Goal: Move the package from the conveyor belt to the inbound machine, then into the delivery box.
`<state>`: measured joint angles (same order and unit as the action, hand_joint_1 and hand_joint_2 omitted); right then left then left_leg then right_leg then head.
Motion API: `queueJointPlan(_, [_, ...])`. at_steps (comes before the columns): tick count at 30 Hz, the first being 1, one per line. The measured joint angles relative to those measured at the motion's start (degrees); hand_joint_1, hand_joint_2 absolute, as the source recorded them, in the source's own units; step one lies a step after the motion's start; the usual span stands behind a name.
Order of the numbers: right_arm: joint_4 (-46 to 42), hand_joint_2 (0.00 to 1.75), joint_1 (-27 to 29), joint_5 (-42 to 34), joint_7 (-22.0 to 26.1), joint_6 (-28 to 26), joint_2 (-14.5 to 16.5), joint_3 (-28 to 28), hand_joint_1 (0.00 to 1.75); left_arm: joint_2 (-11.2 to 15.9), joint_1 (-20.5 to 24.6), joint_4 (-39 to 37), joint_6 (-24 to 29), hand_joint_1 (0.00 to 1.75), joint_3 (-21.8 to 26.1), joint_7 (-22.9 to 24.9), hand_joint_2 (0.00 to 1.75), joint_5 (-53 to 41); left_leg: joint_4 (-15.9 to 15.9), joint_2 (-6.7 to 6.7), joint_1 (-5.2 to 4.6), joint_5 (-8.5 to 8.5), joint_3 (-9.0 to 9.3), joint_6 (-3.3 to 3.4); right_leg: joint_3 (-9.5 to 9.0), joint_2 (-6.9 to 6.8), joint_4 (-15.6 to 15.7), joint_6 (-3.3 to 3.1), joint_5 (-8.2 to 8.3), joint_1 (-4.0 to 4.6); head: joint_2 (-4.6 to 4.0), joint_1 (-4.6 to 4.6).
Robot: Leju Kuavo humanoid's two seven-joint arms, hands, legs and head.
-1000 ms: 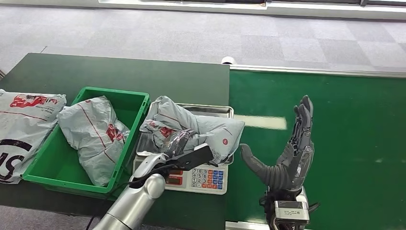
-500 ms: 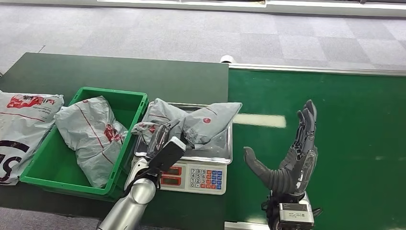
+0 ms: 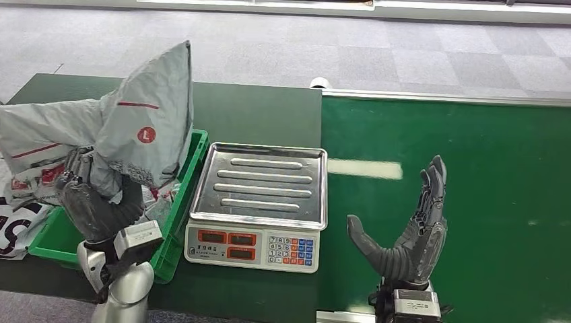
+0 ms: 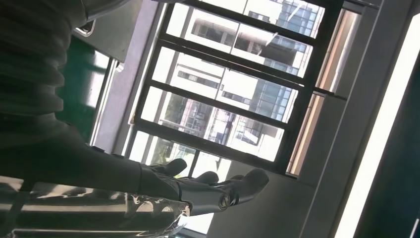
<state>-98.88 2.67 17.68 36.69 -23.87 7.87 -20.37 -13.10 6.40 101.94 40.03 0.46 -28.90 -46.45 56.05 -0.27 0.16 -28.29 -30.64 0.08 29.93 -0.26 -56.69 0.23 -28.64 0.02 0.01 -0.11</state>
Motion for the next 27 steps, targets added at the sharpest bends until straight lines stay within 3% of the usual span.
queueJointPlan(6, [0.6,1.75,0.4,-0.2,-0.3,-0.6,0.0,0.0,0.0,1.6,1.5,-5.6,-0.6,1.71,11.8,17.4,1.75,-10.6,0.0,0.01,0.01,0.05,0.02,-0.07,0.01,0.01,0.0,-0.01,0.01,0.04,0.0,-0.01])
queueJointPlan(8, [0.8,1.75,0.4,-0.3,-0.6,-0.7,0.0,0.0,0.0,2.8,2.0,-8.6,-2.2,1.57,14.2,23.0,1.75,-13.1,0.0,0.02,0.01,0.05,0.02,-0.08,0.03,0.03,0.0,-0.01,0.01,0.04,-0.01,-0.01])
queueJointPlan(9, [0.9,1.75,0.4,-0.3,-0.9,-0.7,0.0,0.0,0.0,3.5,2.2,-10.2,-3.4,1.31,14.9,25.7,1.75,-14.4,0.0,0.02,0.02,0.05,0.01,-0.08,0.04,0.03,0.0,-0.02,0.01,0.05,0.0,-0.01])
queueJointPlan(12, [1.2,1.75,0.4,-0.3,-1.6,-0.7,0.0,0.1,0.0,5.1,2.7,-14.4,-6.4,0.18,16.2,31.4,1.75,-17.6,0.0,0.02,0.02,0.05,-0.02,-0.08,0.06,0.03,0.0,-0.02,0.01,0.04,0.0,0.0])
queueJointPlan(13, [1.3,1.75,0.4,-0.3,-1.8,-0.8,0.0,0.1,0.0,5.4,2.8,-15.4,-7.1,0.02,16.5,32.4,1.75,-18.1,0.0,0.02,0.02,0.05,-0.03,-0.08,0.08,0.03,0.0,-0.02,0.01,0.03,0.0,0.0])
queueJointPlan(14, [1.3,1.75,0.4,-0.3,-2.0,-0.8,0.0,0.1,0.0,5.7,2.9,-16.3,-7.9,0.0,16.6,32.8,1.75,-17.9,0.0,0.02,0.02,0.05,-0.03,-0.07,0.09,0.03,0.0,-0.02,0.01,0.02,-0.01,0.0])
queueJointPlan(17, [1.5,1.75,0.7,-0.3,-2.4,-1.0,0.0,0.2,0.0,6.2,3.4,-18.0,-10.2,0.0,16.4,30.2,1.75,-11.1,0.0,0.02,0.01,0.05,-0.05,-0.07,0.11,0.02,0.0,-0.01,0.01,0.0,-0.01,0.0])
queueJointPlan(22, [1.9,1.75,1.6,-1.0,-2.3,-0.5,-0.1,0.5,0.0,6.4,3.7,-18.0,-15.7,0.0,14.2,17.2,1.75,12.7,0.0,0.02,0.0,0.05,-0.04,-0.07,0.08,0.03,0.0,-0.01,0.01,-0.01,0.0,0.0])
queueJointPlan(27, [2.8,1.75,1.7,-2.6,-1.7,2.0,-0.3,0.9,0.0,6.8,2.1,-13.9,-27.6,0.0,11.0,8.5,1.75,34.2,0.0,0.03,0.01,0.05,-0.05,-0.07,0.08,0.03,0.0,-0.01,0.01,0.02,-0.01,0.0])
